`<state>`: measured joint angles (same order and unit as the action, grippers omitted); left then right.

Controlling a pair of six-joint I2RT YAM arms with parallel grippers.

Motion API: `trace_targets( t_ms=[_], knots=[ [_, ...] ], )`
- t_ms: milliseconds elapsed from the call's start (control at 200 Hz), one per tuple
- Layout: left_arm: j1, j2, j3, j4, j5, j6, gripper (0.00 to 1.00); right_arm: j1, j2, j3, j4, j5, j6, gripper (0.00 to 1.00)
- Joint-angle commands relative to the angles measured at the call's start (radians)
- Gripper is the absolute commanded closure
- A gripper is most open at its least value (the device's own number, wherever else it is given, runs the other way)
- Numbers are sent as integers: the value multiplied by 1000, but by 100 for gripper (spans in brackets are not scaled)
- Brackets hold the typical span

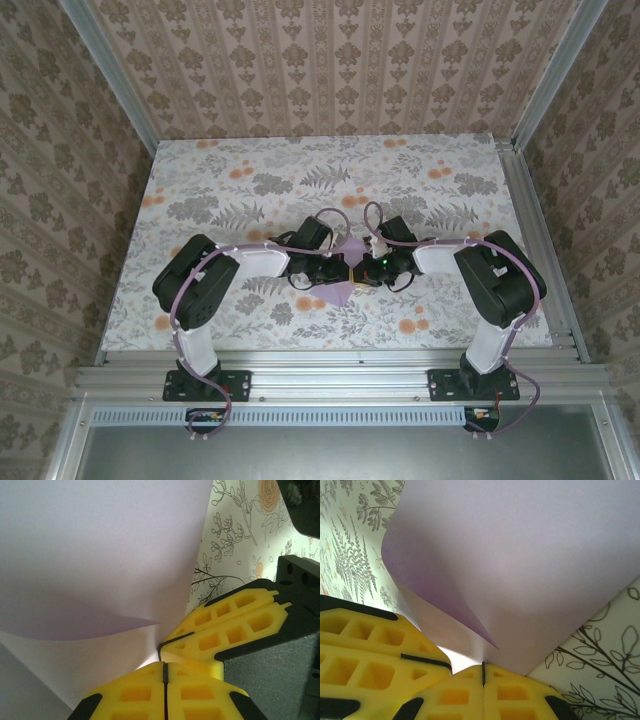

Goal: Fold a paper plane with a square sheet of paper (pick it up from the middle)

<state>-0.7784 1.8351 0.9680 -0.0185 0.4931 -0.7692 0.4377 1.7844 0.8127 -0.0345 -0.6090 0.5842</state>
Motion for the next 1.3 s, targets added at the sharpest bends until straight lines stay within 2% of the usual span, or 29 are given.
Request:
trace_targets(
  t_ms=[0, 795, 1295],
  knots=[
    [6, -5, -22, -22, 6, 35, 93, 6, 38, -3, -74, 82, -27, 98],
    [85, 84, -17, -16, -14, 70, 93, 12, 41, -9, -145, 131, -94, 100],
    [167, 90, 15, -21, -16, 88, 92, 13, 50, -12, -183, 158, -134, 100]
  ],
)
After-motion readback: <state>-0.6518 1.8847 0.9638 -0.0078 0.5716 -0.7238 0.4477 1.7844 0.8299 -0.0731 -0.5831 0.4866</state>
